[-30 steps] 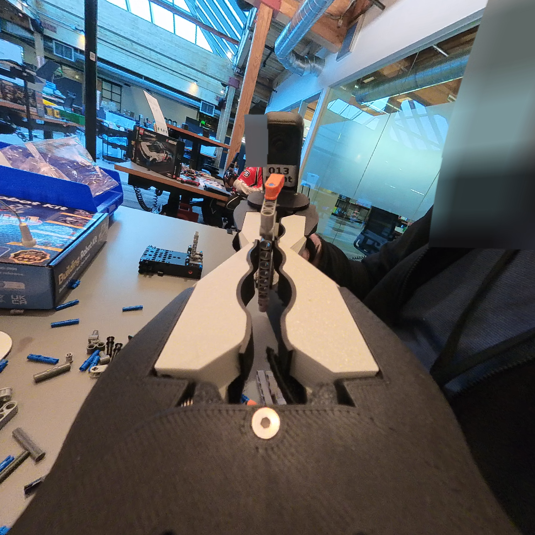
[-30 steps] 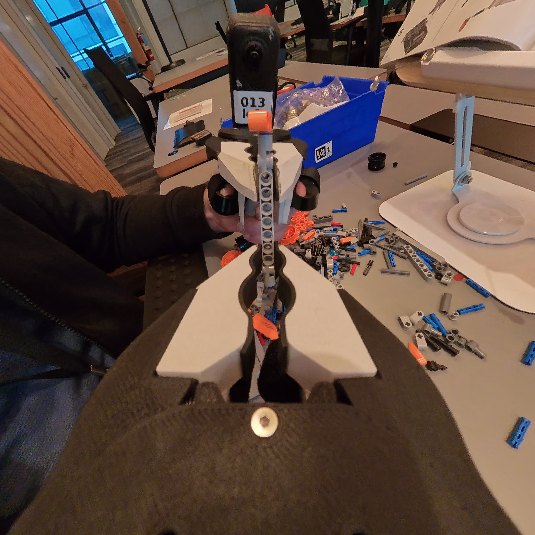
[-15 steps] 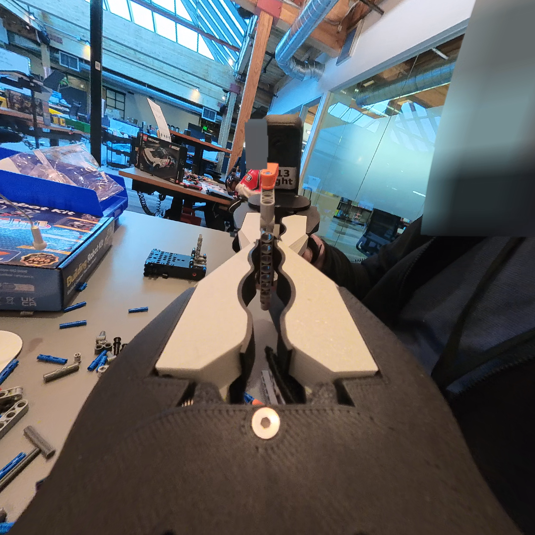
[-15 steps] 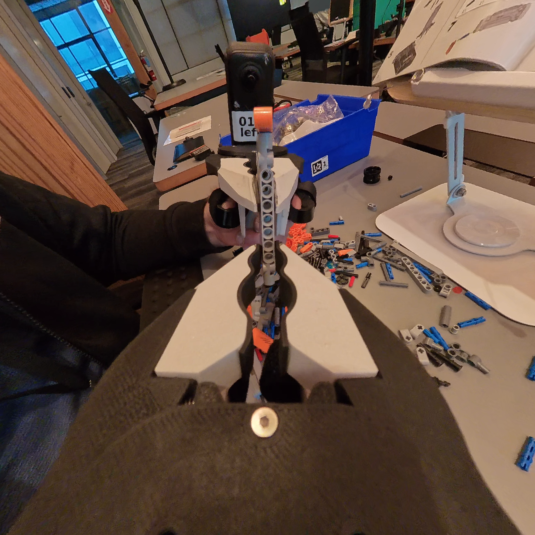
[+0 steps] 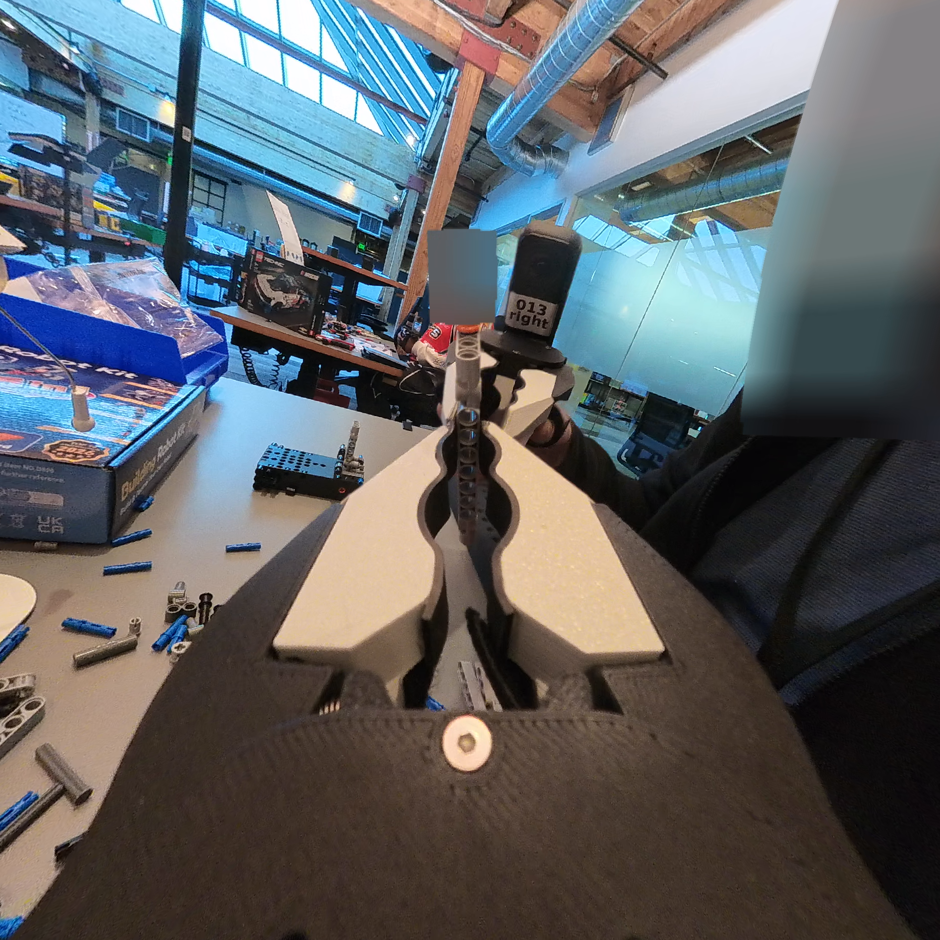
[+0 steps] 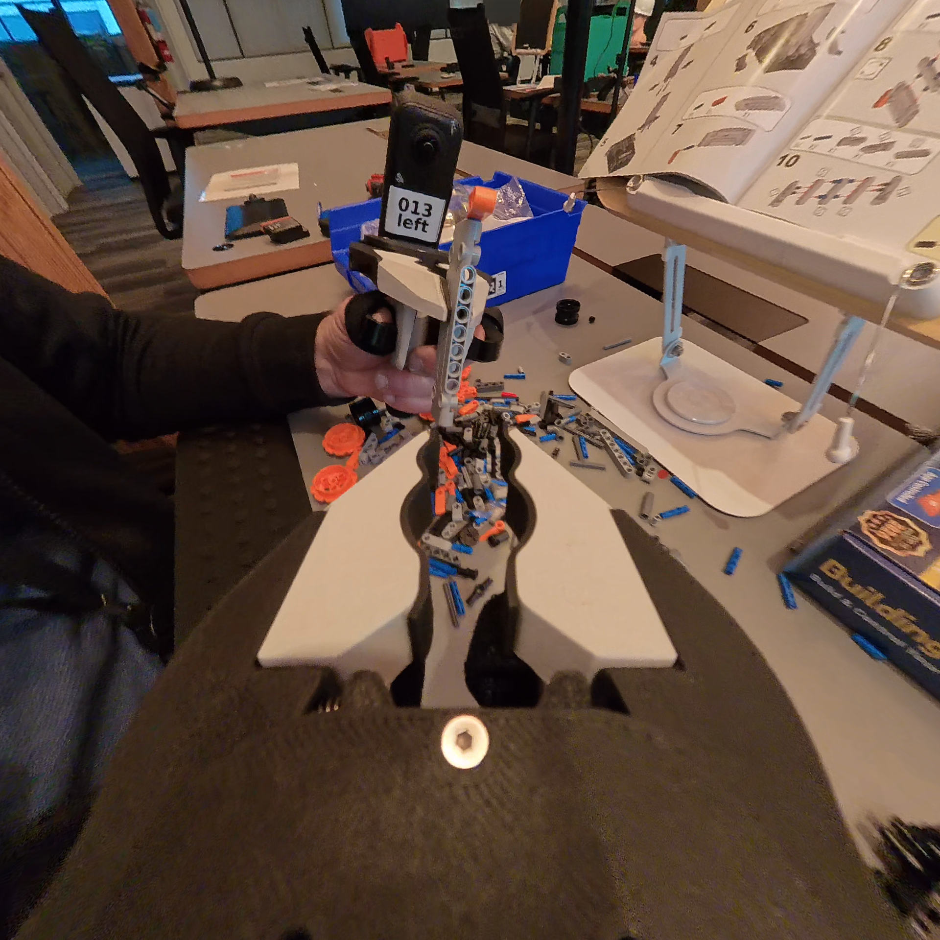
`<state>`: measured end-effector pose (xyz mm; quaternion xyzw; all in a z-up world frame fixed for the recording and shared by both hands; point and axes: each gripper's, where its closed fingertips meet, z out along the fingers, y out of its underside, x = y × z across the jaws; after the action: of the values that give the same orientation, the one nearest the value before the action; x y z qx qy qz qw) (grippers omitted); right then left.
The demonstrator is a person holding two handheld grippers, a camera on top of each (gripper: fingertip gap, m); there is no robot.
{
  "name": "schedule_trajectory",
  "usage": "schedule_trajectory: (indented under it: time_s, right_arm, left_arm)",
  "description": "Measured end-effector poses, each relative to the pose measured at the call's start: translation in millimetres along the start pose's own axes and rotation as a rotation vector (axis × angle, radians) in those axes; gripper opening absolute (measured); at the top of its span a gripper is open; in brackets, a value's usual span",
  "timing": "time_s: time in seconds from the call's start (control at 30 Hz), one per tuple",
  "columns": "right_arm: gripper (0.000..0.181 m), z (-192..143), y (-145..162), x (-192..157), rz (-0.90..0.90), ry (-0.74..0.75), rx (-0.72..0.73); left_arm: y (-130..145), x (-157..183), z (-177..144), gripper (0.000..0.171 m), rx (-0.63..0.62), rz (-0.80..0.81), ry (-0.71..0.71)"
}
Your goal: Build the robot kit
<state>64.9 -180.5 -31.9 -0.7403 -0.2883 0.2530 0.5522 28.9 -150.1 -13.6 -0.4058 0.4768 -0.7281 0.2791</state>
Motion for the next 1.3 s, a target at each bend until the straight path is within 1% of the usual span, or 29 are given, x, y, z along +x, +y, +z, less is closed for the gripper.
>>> schedule_trajectory:
  time_s: [0.2, 0.5, 0.63, 0.87, 1.0, 1.13, 1.23, 1.3]
  right_arm:
    - [0.024, -32, 8, 9, -0.043, 0.082, -0.040]
    - [0.027, -77, 28, 25, -0.050, 0.190, -0.095]
    - [0.027, -88, 36, 28, -0.041, 0.216, -0.114]
    - [0.027, -88, 35, 26, -0.049, 0.227, -0.102]
    - [0.027, -107, 37, 39, -0.025, 0.280, -0.118]
    - [0.026, -133, 57, 54, -0.032, 0.368, -0.228]
    - [0.021, -141, 80, 55, -0.025, 0.356, -0.318]
    - [0.020, -139, 94, 51, -0.014, 0.319, -0.362]
  left_arm:
    - [5, -4, 2, 0.005, -0.012, -0.012, -0.007]
    - [8, -8, 2, 0.005, -0.015, -0.022, -0.016]
    - [8, -9, 2, 0.005, -0.014, -0.027, -0.016]
    - [8, -8, 2, 0.005, -0.010, -0.029, -0.014]
    - [7, -8, 1, 0.005, -0.006, -0.028, -0.015]
    - [9, -8, 4, 0.005, -0.015, -0.028, -0.013]
    - [12, -10, 5, 0.005, -0.024, -0.035, -0.013]
    - [13, -11, 6, 0.005, -0.028, -0.034, -0.016]
